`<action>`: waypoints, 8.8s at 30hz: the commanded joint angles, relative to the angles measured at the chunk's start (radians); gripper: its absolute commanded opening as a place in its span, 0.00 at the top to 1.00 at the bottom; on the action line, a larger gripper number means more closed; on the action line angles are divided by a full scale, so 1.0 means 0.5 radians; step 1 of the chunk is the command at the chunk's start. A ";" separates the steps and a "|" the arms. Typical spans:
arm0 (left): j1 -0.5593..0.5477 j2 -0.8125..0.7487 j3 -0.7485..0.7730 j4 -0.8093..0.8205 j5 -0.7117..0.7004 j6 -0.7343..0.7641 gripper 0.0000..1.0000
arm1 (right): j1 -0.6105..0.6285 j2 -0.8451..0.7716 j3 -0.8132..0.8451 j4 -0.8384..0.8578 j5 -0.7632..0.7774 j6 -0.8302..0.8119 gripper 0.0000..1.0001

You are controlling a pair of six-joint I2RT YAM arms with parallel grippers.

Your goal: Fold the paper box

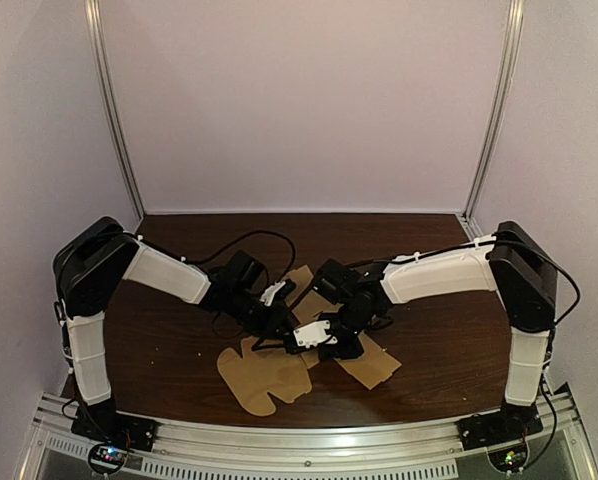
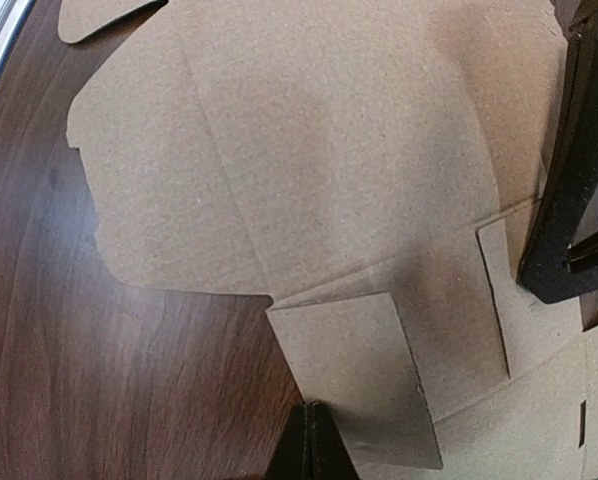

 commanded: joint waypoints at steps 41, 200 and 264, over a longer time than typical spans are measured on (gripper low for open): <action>-0.002 0.147 -0.062 -0.230 -0.038 0.011 1.00 | 0.115 0.371 0.131 -0.223 0.400 -0.102 0.99; 0.120 -1.062 -0.883 0.585 -1.418 0.310 0.50 | -0.356 -0.072 0.748 -0.256 1.318 0.128 1.00; -0.038 -0.294 -0.782 1.975 -0.238 0.306 0.31 | 0.038 -0.689 -0.833 1.418 1.717 -0.149 1.00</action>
